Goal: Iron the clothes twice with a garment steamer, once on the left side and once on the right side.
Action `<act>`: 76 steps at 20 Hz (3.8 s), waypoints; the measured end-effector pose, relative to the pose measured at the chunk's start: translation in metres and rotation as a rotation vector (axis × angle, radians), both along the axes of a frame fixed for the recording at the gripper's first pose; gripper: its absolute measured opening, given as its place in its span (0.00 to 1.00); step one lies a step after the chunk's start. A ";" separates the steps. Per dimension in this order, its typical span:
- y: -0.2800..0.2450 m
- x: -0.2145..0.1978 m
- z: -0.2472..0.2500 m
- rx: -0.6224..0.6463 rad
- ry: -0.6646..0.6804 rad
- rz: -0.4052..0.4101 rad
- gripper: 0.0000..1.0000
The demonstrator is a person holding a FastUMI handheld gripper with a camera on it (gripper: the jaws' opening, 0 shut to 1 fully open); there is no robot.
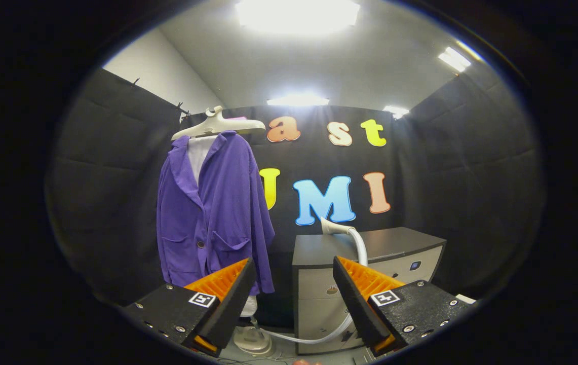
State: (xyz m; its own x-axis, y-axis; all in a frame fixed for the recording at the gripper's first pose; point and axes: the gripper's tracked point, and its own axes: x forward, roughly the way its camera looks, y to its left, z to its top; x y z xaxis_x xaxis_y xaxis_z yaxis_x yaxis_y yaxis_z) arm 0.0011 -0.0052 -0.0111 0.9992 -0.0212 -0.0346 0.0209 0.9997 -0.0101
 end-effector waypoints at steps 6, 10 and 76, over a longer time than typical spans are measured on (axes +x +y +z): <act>-0.001 0.004 0.005 -0.011 -0.001 0.000 0.94; -0.015 0.011 0.010 -0.028 0.002 -0.005 0.94; -0.179 0.429 -0.099 0.897 0.801 0.246 0.32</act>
State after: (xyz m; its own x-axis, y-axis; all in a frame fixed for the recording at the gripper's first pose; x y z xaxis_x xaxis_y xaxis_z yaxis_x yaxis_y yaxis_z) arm 0.4303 -0.1839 -0.1104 0.6629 0.5124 -0.5458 0.1345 0.6357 0.7601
